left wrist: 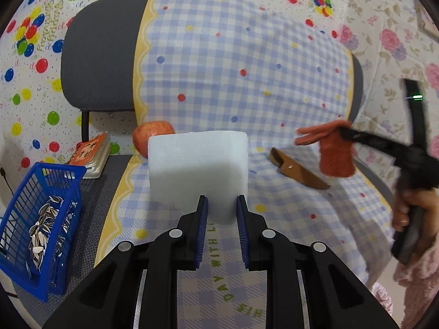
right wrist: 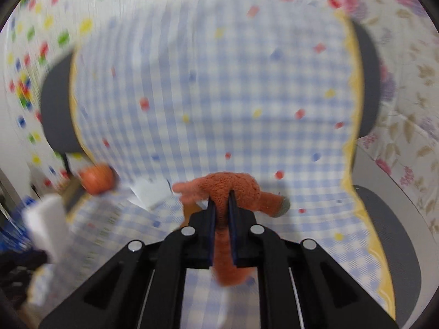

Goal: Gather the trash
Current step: 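Grasp the orange glove with the right tool while the left tool holds the sponge, then carry the sponge and glove over the bin and release both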

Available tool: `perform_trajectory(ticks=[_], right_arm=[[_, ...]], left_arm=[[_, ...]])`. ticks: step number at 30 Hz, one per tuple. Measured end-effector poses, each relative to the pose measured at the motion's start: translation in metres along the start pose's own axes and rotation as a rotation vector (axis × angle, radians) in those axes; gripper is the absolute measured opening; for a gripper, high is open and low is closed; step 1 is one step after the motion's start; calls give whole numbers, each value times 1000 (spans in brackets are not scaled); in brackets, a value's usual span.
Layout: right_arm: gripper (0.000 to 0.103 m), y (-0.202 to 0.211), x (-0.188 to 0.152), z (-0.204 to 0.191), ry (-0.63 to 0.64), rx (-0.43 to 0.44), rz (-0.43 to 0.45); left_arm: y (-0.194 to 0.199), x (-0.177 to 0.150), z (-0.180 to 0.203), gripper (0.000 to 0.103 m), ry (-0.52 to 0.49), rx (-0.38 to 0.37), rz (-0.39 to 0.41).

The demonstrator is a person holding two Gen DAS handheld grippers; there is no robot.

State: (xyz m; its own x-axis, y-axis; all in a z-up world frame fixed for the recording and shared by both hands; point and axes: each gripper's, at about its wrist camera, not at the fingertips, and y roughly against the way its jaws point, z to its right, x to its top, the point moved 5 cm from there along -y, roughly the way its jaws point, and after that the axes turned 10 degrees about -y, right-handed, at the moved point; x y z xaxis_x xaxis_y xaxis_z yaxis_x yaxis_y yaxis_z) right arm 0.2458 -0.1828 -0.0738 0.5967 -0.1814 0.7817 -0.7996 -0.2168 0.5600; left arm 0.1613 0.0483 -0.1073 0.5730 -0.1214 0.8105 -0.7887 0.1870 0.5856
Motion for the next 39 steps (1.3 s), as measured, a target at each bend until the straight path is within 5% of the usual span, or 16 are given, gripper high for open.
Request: perform_trajectory(ticks=[3, 13, 22, 39], right_arm=[[9, 65, 5, 12, -87, 81, 51], [9, 130, -56, 24, -160, 151, -10], [9, 182, -112, 45, -184, 85, -10], [10, 285, -192, 144, -364, -197, -5]], left_arm=[[12, 3, 10, 22, -18, -15, 23], [50, -9, 65, 23, -112, -99, 31], [76, -31, 125, 23, -211, -210, 29], [97, -89, 283, 24, -473, -589, -73]])
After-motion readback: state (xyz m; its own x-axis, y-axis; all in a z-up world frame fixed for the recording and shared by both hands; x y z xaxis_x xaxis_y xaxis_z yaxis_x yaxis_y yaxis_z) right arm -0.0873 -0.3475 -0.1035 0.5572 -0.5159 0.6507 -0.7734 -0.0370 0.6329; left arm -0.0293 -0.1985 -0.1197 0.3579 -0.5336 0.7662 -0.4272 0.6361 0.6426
